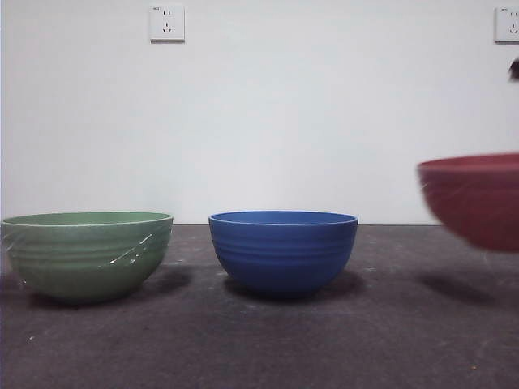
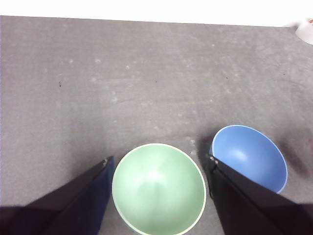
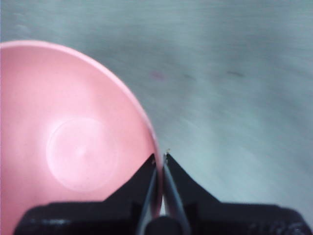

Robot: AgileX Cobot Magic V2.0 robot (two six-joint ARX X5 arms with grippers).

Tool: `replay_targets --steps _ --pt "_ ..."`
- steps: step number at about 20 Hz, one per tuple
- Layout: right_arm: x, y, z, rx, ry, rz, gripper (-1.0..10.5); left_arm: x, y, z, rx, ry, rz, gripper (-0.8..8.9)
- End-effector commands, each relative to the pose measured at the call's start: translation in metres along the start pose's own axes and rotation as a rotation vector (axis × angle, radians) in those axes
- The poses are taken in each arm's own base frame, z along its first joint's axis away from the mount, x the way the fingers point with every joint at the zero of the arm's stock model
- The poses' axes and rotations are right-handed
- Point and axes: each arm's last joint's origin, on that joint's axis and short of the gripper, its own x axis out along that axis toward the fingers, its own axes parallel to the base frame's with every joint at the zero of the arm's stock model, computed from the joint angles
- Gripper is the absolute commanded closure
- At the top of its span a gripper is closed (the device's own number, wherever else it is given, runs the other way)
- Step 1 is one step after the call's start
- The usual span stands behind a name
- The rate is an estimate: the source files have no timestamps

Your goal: Pick up the green bowl on the top,put the green bowl on the left,pick up the red bowl in the middle,put the red bowl on the right

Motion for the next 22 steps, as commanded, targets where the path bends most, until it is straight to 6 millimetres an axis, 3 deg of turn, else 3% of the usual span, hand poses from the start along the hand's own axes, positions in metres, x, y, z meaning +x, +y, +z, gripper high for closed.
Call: replay_targets --steps 1,6,15,17,20,22 --pt "0.021 0.003 0.004 0.02 0.025 0.045 9.6 0.0 0.0 0.0 0.01 -0.012 -0.001 4.99" --pt "0.054 0.012 0.01 0.012 0.082 0.127 9.6 0.0 0.0 0.0 0.009 -0.011 -0.002 4.99" --pt "0.065 0.043 0.009 -0.095 0.083 0.167 9.6 0.0 0.0 0.0 0.008 -0.006 -0.002 4.99" --pt "0.073 0.044 0.008 -0.104 0.112 0.164 9.3 0.0 0.0 -0.001 0.007 0.001 -0.002 4.99" --pt "0.078 0.044 0.007 -0.103 0.132 0.161 6.9 0.0 0.0 -0.002 0.005 0.012 -0.002 4.99" --pt "0.074 0.044 0.009 -0.097 0.111 0.163 6.5 0.0 0.0 -0.002 0.005 0.012 -0.002 4.99"
